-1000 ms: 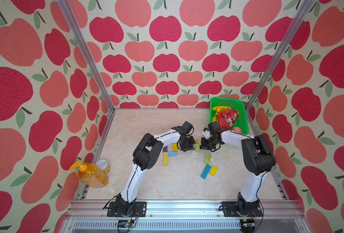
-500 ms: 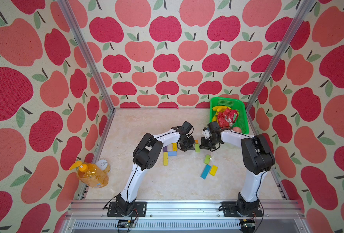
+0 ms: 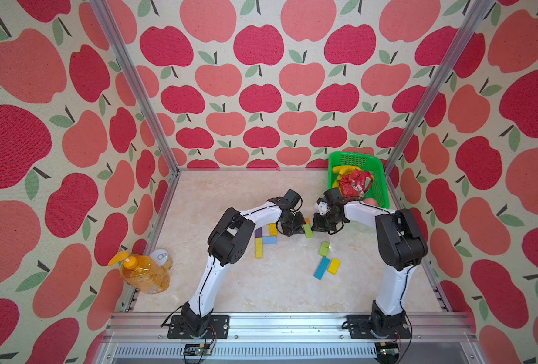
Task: Assemble the letter p with building blocks
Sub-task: Adjust the building block at the center of the board.
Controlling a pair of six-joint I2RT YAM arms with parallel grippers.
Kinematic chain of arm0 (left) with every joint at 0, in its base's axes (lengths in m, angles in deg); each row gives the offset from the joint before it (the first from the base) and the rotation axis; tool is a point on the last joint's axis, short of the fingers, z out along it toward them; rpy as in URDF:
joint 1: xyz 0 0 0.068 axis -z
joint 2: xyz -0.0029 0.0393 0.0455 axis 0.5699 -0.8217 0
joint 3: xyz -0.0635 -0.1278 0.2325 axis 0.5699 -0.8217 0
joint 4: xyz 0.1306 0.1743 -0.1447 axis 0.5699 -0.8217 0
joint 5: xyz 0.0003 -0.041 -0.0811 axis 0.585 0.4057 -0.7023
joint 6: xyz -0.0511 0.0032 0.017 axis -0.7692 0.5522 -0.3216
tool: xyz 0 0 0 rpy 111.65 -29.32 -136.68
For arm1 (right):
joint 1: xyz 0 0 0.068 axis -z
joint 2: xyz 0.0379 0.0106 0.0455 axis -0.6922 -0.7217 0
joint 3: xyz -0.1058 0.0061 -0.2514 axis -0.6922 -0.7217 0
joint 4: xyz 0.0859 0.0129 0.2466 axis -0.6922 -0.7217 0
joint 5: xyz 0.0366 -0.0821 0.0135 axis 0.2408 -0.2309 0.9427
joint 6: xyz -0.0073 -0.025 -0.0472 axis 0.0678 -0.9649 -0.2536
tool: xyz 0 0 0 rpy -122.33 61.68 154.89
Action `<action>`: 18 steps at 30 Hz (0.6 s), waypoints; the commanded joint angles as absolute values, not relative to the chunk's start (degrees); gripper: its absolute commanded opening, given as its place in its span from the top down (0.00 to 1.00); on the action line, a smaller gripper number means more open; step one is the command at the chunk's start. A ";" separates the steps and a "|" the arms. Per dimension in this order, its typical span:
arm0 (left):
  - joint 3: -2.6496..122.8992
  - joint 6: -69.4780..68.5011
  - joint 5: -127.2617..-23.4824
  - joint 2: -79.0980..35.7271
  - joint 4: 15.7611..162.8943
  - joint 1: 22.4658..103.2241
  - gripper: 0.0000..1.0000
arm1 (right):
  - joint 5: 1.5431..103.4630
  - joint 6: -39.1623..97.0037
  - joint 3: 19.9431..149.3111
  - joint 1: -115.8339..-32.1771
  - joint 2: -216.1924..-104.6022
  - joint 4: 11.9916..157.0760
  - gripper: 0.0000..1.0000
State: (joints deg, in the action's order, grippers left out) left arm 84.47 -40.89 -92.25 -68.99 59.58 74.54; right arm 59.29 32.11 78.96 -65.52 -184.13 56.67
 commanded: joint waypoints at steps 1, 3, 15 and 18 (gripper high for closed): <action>84.01 -41.72 -93.01 -71.15 60.28 73.95 1.00 | 55.59 30.87 77.05 -64.90 -185.70 53.13 1.00; 84.05 -41.72 -93.03 -71.32 60.32 73.89 1.00 | 55.58 30.87 76.85 -64.81 -185.65 53.08 1.00; 85.27 -41.27 -92.77 -71.88 59.68 73.44 1.00 | 55.62 30.74 76.27 -64.38 -185.44 52.74 1.00; 85.63 -41.01 -92.68 -72.02 59.50 73.30 1.00 | 55.49 30.78 76.00 -64.21 -185.09 52.75 1.00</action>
State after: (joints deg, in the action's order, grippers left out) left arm 84.54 -40.87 -93.88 -69.56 60.63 73.88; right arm 59.55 32.09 78.59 -65.26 -184.00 56.93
